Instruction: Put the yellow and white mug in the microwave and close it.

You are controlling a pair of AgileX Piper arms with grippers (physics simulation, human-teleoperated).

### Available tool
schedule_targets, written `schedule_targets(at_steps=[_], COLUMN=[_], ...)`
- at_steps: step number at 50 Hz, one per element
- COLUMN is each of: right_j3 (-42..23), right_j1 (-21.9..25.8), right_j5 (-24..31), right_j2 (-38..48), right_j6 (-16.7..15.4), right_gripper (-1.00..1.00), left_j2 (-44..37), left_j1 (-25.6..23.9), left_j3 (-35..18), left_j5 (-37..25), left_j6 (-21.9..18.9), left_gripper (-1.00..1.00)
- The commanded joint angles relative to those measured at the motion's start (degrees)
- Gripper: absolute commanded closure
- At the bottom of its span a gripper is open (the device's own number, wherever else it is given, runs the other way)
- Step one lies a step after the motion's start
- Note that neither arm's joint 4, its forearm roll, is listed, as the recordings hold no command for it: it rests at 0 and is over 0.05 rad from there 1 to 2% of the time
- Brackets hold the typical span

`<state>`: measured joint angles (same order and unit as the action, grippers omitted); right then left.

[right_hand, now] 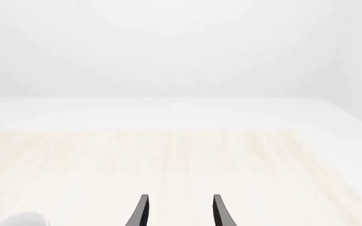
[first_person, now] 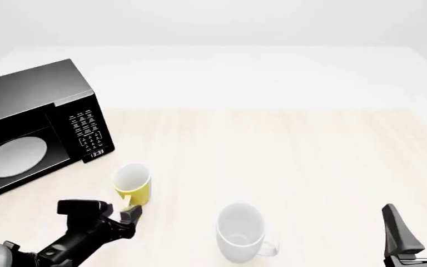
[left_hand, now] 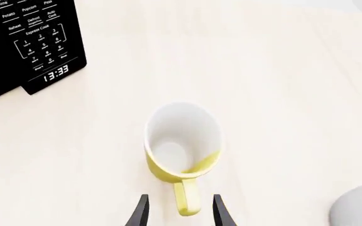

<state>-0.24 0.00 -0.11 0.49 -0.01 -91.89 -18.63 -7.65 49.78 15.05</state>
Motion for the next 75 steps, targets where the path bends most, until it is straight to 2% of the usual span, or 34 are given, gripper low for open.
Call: schedule_targets(at_steps=[1, 3, 4, 17, 29, 37, 54, 66, 75], right_j3=[0.0, 0.0, 0.0, 0.0, 0.0, 0.0, 0.0, 0.0, 0.0], right_j1=[0.0, 0.0, 0.01, 0.0, 0.0, 0.01, 0.01, 0.02, 0.01], right_j5=[0.0, 0.0, 0.0, 0.0, 0.0, 0.0, 0.0, 0.0, 0.0], right_j2=[0.0, 0.0, -0.01, 0.0, 0.01, 0.0, 0.0, -0.01, -0.01], right_j6=[0.01, 0.0, 0.0, 0.0, -0.01, 0.0, 0.0, 0.0, 0.0], right_gripper=[-1.0, -1.0, -1.0, -1.0, -1.0, -1.0, -1.0, -1.0, -1.0], left_j2=[-3.92, -4.14, -4.27, -1.6, 8.06, 11.42, 21.2, 28.84, 29.97], left_j1=[-0.19, -0.24, -0.24, -0.49, 0.65, 1.6, 4.95, 9.52, 14.24], left_j3=[-0.48, -0.48, -0.44, 0.45, 2.47, 3.1, 4.65, 6.09, 6.18], left_j5=[2.0, 2.1, 2.26, 1.78, -1.55, -2.59, -7.53, -11.11, -11.16], left_j6=[0.16, 0.3, 0.54, 0.26, -2.78, -4.6, -6.31, -8.65, -9.97], left_gripper=[-1.0, -1.0, 1.0, 1.0, 1.0, 1.0, 1.0, 1.0, 1.0])
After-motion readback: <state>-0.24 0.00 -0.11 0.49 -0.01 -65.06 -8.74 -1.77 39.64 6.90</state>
